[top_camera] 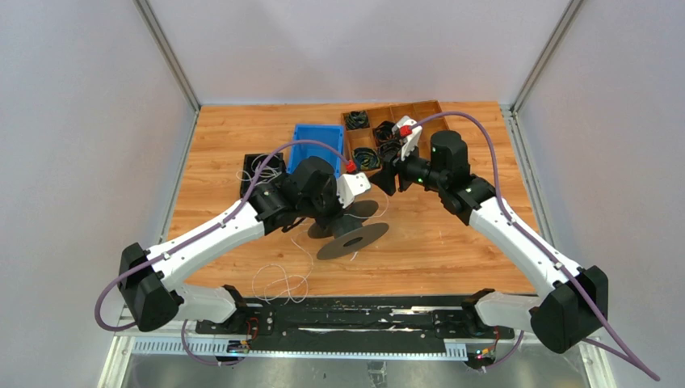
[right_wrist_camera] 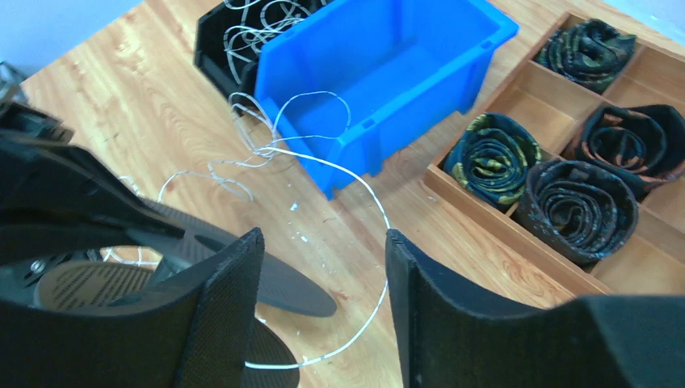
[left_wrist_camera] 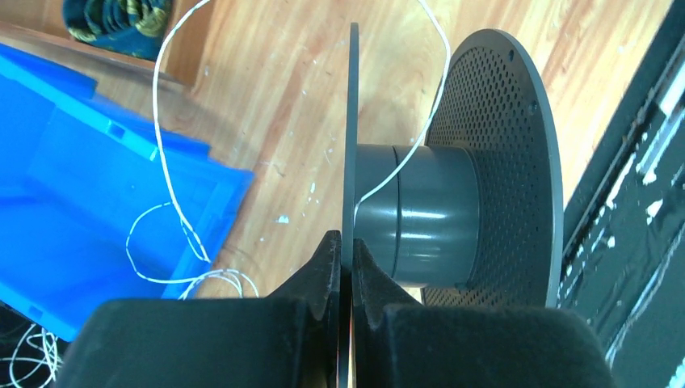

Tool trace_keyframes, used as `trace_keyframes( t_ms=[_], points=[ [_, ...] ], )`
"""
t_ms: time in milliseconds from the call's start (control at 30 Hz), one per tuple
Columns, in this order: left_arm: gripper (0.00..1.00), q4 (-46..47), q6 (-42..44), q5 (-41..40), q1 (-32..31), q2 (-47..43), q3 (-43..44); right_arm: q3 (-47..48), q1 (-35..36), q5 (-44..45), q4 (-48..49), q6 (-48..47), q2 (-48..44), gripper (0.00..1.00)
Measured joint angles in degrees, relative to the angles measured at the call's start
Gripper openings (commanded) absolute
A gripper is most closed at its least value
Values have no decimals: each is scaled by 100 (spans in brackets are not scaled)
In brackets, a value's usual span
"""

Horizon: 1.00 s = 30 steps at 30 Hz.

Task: Wrap the cables
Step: Wrap the cable around the cable reel.

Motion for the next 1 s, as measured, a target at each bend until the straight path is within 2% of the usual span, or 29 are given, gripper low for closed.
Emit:
trace_keyframes(
  t_ms=[333, 633, 867, 1000],
  points=[
    [0, -1200, 734, 625, 343, -407, 417, 269, -28, -901, -494, -984, -365, 61],
    [0, -1825, 984, 1622, 1196, -966, 868, -11, -192, -2129, -667, -1980, -750, 62],
    [0, -1967, 977, 2667, 1851, -1106, 911, -9, -199, -2887, -1766, -3462, -1005, 62],
    [0, -2096, 1005, 3230, 2114, -1108, 911, -7, -199, -3058, -2055, -3891, -981, 63]
  ],
)
